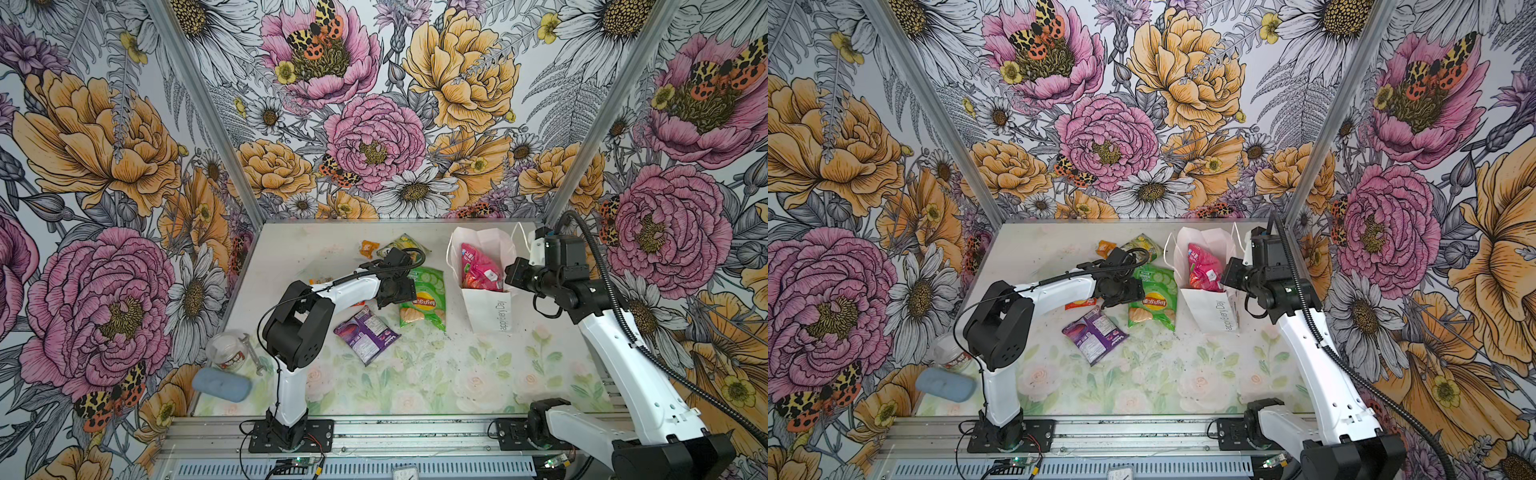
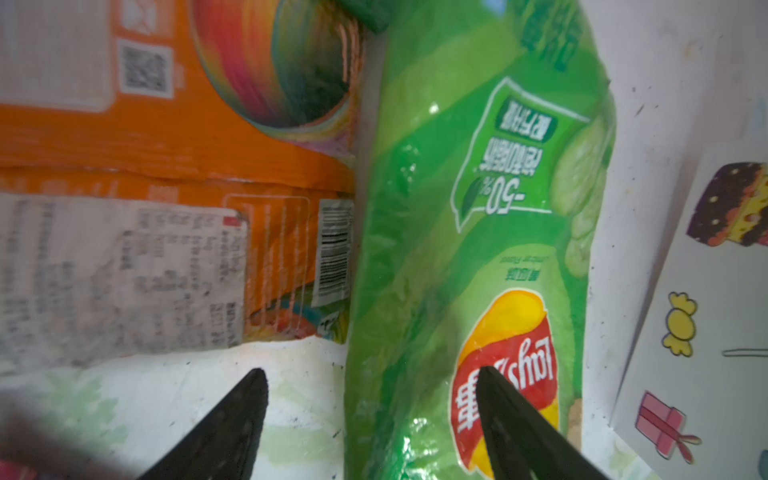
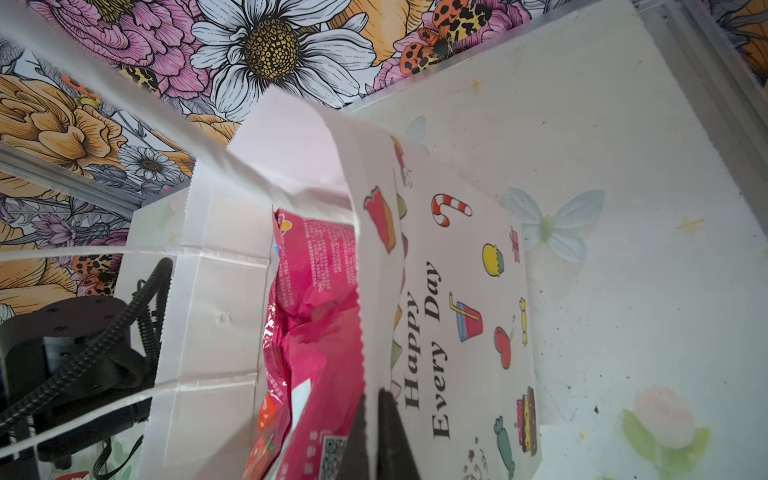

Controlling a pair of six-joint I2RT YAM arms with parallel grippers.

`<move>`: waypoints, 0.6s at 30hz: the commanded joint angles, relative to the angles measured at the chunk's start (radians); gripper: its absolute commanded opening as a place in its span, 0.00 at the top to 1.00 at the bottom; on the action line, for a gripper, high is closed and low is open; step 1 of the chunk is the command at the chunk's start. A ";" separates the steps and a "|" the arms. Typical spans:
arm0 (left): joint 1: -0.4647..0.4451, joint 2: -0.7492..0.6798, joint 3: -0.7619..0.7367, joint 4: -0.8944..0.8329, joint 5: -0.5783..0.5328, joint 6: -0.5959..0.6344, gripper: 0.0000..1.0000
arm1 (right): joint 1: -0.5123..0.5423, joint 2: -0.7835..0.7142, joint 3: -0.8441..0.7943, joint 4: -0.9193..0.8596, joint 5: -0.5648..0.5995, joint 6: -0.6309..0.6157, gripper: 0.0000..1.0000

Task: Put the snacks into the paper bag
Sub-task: 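Lower the left gripper and grasp the green Lay's chip bag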

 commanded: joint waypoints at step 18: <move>-0.030 -0.221 -0.076 0.185 -0.005 -0.002 1.00 | 0.045 0.017 0.014 0.020 0.044 -0.035 1.00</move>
